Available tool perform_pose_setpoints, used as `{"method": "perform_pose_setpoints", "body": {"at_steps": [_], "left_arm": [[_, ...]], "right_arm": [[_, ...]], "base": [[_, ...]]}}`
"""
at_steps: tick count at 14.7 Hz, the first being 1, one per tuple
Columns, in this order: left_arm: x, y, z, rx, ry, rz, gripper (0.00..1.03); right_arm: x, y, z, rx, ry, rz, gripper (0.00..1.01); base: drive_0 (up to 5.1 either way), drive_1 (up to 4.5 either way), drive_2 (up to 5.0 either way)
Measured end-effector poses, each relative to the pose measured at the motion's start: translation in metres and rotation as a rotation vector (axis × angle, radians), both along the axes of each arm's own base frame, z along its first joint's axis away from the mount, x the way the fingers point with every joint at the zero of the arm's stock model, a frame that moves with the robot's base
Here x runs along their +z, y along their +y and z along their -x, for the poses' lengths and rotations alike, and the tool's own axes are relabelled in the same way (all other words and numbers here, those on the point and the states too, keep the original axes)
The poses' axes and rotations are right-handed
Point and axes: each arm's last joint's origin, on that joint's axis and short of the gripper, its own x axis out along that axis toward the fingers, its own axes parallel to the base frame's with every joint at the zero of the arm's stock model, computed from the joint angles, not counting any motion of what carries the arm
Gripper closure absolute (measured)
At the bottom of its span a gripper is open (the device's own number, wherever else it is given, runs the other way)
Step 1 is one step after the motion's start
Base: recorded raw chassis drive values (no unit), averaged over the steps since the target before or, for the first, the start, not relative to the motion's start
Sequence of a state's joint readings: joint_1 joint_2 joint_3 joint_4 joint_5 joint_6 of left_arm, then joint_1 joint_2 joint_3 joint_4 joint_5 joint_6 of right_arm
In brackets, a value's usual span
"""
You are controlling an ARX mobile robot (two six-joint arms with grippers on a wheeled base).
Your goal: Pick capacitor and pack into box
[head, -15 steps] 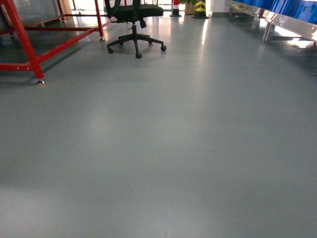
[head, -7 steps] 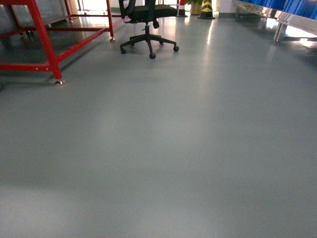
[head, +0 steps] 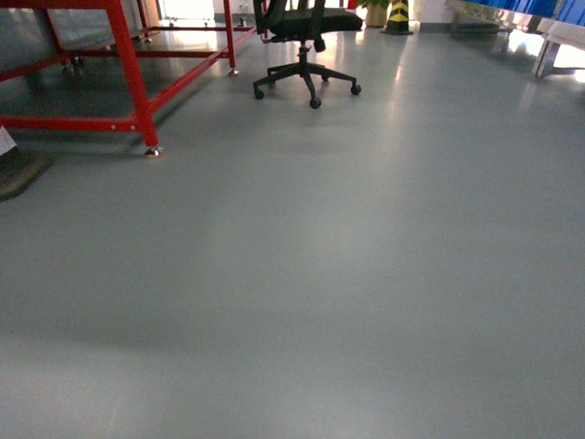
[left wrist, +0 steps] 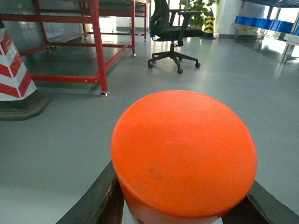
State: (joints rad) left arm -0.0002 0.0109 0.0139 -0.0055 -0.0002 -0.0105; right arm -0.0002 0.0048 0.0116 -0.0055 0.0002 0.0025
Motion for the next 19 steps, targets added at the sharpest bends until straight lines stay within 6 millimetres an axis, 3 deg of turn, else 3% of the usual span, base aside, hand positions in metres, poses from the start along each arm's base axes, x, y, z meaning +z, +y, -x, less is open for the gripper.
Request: {"method": "perform_pose_setpoints", "body": {"at_steps": [19], "left_arm": [[-0.0001, 0.0000, 0.0000, 0.001, 0.002, 0.000, 0.59]], "right_arm": [[0.0003, 0.0000, 0.0000, 0.000, -0.003, 0.000, 0.03]], "base": [[-5.0, 2.41, 2.4]]}}
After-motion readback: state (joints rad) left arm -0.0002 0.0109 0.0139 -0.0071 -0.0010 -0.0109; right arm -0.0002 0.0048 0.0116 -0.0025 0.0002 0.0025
